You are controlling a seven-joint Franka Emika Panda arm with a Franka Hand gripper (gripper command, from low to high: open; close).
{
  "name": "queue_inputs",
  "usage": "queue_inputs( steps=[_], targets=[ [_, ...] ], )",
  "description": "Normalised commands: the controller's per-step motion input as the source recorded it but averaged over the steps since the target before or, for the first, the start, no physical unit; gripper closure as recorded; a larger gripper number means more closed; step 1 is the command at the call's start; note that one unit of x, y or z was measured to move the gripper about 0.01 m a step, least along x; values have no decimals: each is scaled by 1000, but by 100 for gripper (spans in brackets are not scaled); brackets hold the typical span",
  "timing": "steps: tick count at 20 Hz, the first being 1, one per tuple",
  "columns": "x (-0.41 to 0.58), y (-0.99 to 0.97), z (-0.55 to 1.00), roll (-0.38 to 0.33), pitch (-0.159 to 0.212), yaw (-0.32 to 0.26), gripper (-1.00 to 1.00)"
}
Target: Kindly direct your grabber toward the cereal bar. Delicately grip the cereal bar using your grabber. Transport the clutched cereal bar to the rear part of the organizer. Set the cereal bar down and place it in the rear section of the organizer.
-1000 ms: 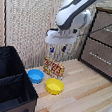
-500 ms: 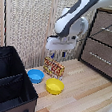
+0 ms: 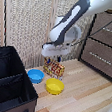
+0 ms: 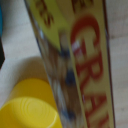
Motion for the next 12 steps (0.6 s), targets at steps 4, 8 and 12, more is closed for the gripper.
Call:
queue_inputs(
  steps=[4, 8, 12],
  targets=[
    [131, -109, -199, -28, 24, 168, 100],
    [0, 0, -88, -29, 48, 27, 100],
    [9, 36, -59, -28, 55, 2, 100]
  ],
)
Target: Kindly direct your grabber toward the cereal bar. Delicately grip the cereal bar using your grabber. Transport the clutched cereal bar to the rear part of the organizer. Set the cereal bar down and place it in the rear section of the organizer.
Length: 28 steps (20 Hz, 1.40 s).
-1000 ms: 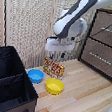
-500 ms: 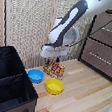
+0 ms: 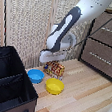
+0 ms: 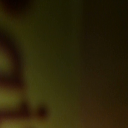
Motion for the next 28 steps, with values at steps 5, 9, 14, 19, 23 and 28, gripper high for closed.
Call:
queue_inputs(
  steps=[5, 9, 14, 19, 23, 28],
  targets=[
    [69, -5, -35, -1, 11, 0, 100],
    [78, -65, 0, 2, 0, 0, 100],
    [19, -171, 37, 14, 0, 0, 100],
    [137, -237, 559, 26, 4, 0, 100],
    [261, -216, 1000, 30, 29, -1, 100],
    [343, -194, 1000, 1, 20, -10, 100]
  ],
)
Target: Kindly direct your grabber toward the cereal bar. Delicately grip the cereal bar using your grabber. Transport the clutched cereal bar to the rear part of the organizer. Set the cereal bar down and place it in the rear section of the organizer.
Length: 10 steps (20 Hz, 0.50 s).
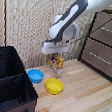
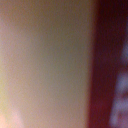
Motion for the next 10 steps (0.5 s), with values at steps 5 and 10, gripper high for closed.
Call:
queue_inputs(
  steps=[5, 10],
  targets=[
    [132, -30, 982, 3, 86, -27, 100],
    [-103, 269, 821, 28, 22, -119, 100]
  ],
)
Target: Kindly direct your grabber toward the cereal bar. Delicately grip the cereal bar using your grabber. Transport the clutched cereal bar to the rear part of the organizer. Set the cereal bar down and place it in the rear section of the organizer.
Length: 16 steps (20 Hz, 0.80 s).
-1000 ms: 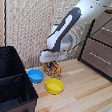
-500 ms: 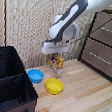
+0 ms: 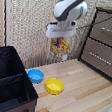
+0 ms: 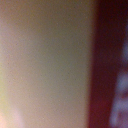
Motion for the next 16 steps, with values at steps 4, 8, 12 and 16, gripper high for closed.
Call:
queue_inputs(
  steps=[4, 8, 12, 16],
  targets=[
    [-90, 366, 735, 0, -46, -220, 100],
    [-46, 371, 674, 0, -57, -245, 100],
    [-19, 377, 574, 0, -56, -262, 100],
    [-17, 404, 414, 0, -29, -260, 100]
  ],
)
